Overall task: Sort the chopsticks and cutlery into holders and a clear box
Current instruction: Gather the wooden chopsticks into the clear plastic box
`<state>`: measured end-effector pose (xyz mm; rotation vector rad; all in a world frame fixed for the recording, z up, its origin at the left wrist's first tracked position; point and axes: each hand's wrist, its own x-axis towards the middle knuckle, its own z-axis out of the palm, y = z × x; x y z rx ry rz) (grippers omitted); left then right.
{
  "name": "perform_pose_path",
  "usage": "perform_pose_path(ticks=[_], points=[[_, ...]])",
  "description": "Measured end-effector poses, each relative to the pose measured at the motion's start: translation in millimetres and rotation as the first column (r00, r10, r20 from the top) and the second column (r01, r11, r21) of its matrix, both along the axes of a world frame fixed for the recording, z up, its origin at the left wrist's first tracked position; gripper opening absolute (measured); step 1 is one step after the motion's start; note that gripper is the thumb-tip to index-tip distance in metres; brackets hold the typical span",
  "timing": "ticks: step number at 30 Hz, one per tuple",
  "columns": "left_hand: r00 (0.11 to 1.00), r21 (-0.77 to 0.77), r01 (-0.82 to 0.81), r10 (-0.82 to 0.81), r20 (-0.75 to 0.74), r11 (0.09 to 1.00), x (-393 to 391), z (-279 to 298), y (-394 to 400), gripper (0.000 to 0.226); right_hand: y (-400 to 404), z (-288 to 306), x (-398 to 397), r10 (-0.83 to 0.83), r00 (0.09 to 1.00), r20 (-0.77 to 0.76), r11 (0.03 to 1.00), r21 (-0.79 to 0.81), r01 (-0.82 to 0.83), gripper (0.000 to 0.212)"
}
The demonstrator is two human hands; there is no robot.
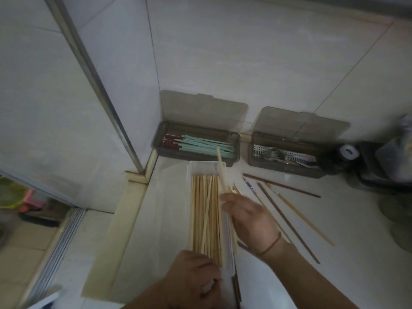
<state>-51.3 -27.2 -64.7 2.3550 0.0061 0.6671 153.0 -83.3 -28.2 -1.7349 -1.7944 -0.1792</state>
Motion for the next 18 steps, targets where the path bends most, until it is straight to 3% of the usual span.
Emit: perform_pose_path(ticks=[4,8,12,14,16,18], points=[[1.0,-0.028,-0.017,0.016,-0.013,0.999,-0.1,-2.1,-0.8,0.014,5.8,-19.9,-16.9,0.163,0.964,0.209,0.952,-0.292,-0.097,0.05],[0.999,-0.037,-0.027,0.026,-0.032,0.999,0.2,-3.0,-1.6,0.012,7.8,-25.7,-32.3,0.179,0.911,0.371,0.864,-0.503,0.035,0.045],[0.999,-0.05,-0.029,0.027,-0.036,0.998,-0.2,-5.0,-1.6,0.014,8.7,-28.8,-36.0,0.222,0.905,0.364,0.793,-0.608,0.05,0.044],[0.999,-0.052,-0.021,0.019,-0.031,0.998,-0.4,-4.3,-1.8,0.016,8.3,-27.7,-28.9,0.21,0.935,0.287,0.866,-0.498,-0.042,0.043],[1.0,-0.044,-0.015,0.014,-0.021,0.999,-0.1,-2.8,-1.1,0.018,5.6,-22.9,-20.9,0.119,0.993,-0.008,0.955,-0.273,-0.116,0.028],[1.0,-0.034,-0.016,0.015,-0.023,0.999,0.1,-2.2,-0.9,0.017,-3.0,-22.5,-8.3,-0.076,0.962,-0.262,0.995,-0.09,0.054,0.02]])
